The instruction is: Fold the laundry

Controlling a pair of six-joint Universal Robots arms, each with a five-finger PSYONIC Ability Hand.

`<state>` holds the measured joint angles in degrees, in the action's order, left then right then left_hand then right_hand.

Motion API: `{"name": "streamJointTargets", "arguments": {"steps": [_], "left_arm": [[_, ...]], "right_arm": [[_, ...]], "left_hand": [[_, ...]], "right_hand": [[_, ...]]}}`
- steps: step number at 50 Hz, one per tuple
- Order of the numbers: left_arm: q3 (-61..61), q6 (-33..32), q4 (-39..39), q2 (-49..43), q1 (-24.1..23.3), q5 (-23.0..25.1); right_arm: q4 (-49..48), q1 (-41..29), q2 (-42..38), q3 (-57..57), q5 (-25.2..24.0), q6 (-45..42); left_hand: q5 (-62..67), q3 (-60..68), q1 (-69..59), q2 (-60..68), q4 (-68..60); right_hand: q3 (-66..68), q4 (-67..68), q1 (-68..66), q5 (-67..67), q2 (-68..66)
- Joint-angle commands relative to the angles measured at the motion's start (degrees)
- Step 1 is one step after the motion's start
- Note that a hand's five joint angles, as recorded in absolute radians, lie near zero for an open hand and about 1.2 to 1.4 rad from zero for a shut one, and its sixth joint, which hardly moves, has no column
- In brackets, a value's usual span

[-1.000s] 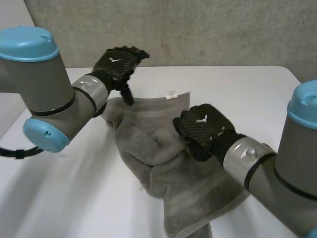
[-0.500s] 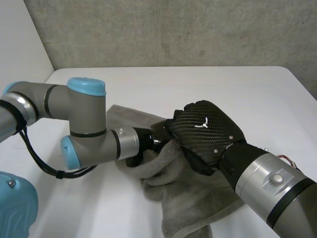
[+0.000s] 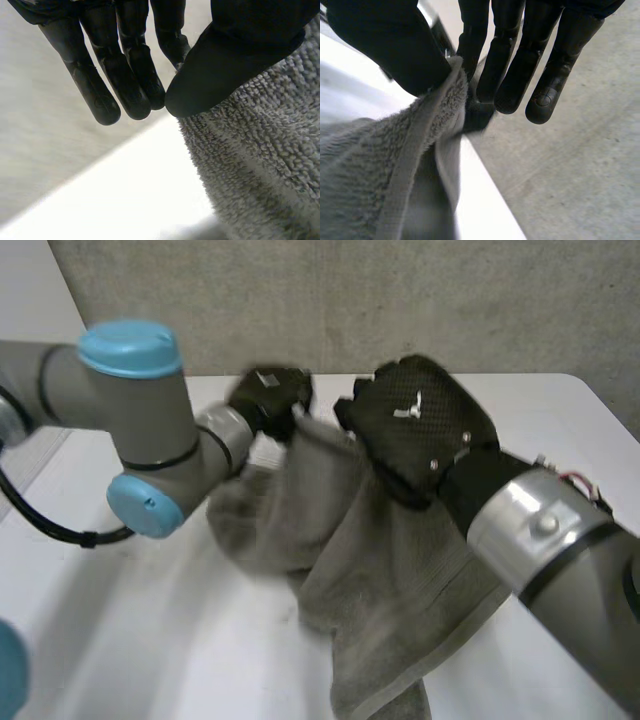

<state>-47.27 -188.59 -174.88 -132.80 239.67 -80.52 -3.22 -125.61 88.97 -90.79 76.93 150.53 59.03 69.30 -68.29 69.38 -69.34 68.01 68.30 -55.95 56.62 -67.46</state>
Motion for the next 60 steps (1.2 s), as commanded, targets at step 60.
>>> {"name": "streamJointTargets", "arguments": {"steps": [60], "left_arm": [[-38.87,-14.0,-5.03,16.96,-6.41,-26.79]], "right_arm": [[19.76,2.57,-30.94,22.65,-0.64,-3.93]], "left_hand": [[10.97,10.7,-11.71,10.62,-10.66]], "right_hand": [[11.99,11.7,-24.05,13.38,-12.54]]}}
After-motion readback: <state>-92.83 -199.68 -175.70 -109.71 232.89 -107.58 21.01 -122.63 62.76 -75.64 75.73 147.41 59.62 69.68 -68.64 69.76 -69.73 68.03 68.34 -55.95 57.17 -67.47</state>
